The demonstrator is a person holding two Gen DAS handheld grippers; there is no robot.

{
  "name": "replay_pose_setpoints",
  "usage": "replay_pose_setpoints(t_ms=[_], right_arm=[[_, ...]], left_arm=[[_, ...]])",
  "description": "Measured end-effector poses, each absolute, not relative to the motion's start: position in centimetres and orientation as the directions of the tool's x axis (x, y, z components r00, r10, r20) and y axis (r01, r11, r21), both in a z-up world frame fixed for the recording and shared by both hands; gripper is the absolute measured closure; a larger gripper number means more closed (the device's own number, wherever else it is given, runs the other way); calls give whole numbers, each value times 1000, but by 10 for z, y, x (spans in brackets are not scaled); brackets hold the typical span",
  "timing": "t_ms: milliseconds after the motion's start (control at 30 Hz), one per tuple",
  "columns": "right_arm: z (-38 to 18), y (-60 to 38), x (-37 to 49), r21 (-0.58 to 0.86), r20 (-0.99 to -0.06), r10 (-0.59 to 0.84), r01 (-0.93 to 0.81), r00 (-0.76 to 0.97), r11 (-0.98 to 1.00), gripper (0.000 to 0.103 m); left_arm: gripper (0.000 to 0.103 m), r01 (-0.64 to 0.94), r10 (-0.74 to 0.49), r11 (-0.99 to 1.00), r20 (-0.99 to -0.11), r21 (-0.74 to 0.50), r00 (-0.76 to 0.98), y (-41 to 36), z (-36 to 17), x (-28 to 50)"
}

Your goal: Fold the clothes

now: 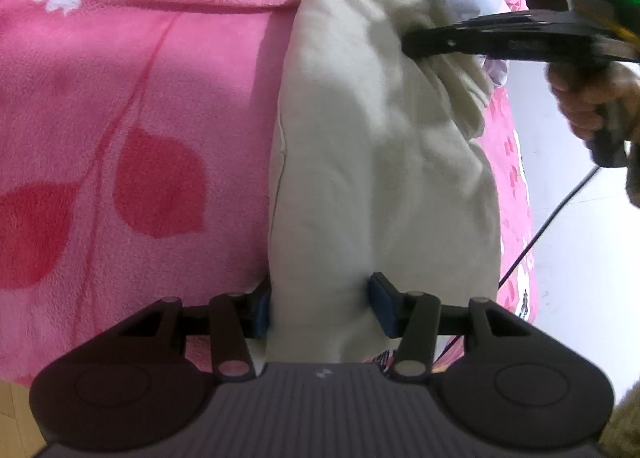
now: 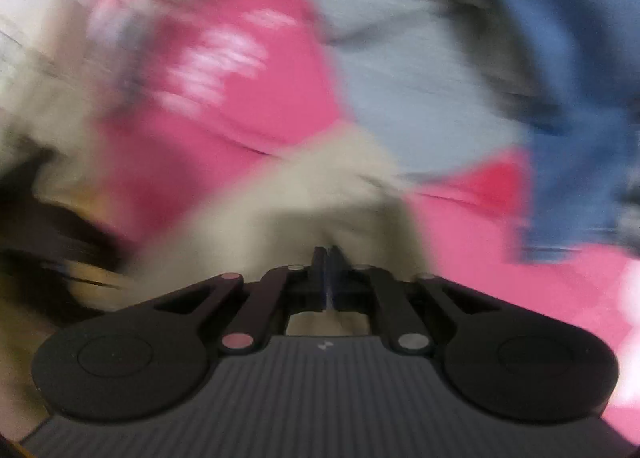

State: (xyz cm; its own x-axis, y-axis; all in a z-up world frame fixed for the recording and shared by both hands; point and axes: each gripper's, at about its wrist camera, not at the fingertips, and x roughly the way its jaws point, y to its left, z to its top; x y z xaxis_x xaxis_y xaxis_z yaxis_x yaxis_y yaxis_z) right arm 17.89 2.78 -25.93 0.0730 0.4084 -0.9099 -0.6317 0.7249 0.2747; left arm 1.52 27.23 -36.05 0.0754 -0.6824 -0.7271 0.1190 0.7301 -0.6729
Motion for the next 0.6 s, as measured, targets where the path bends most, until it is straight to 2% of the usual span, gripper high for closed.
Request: replay_pose_setpoints(t_ms=[67,200,400,467,533,600], right_arm=[[-266,22,183,168,-934,321,-600,157,782,103],[-248,23,178,86,-916,284,-552,284,829,100],[-235,42,141,215,-900,415,-694,132,687,100],[-242,45,130,251,-904,421,-716,67,652,97],[-253,42,120,208,-932,358,-728,54,653,96],[-266,27,119,51,-965,214,-697,149,716,96]], left_arm=[[51,121,-684,728,-725,-674,76,274,-361,16],[51,127,-687,726,-723,-676,79,277,-362,18],[51,132,-687,726,-722,-675,85,282,-362,21],[51,133,-686,727,-722,-674,87,283,-362,22],[51,134,-684,729,-724,-672,89,284,-362,23],[51,135,-678,734,-729,-666,91,285,-361,24]])
